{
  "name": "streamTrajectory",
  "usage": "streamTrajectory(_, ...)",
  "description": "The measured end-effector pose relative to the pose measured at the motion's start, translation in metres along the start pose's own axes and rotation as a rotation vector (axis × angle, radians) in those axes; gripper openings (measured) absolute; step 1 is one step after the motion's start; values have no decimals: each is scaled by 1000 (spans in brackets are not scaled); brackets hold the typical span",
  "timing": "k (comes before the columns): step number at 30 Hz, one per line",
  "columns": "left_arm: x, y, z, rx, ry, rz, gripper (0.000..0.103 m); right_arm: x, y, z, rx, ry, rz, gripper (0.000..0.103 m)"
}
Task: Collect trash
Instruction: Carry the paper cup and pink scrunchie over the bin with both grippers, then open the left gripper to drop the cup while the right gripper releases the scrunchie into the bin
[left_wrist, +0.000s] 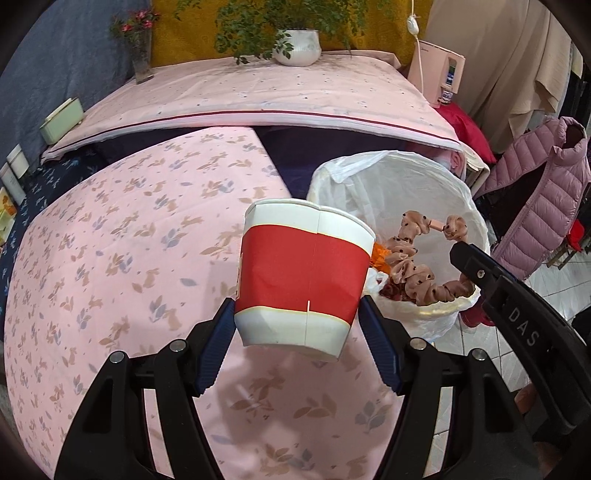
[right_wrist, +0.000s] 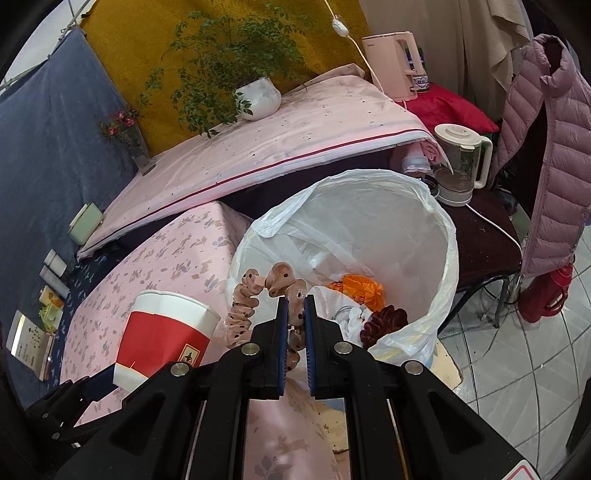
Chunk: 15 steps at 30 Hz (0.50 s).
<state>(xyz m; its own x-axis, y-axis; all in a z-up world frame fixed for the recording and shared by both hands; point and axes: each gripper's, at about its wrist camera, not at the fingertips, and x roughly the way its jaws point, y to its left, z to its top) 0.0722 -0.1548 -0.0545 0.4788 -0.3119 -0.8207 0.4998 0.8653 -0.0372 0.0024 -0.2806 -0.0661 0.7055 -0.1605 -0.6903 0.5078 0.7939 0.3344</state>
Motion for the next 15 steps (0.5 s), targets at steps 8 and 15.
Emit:
streamTrajectory(8,20,-24,25,16,9,-98,65,6,-29,17,50,-22,-51,8)
streamTrajectory(15,38,-38,46,-13,-12,-189,70,9,-49,31,80,-39,-87,8)
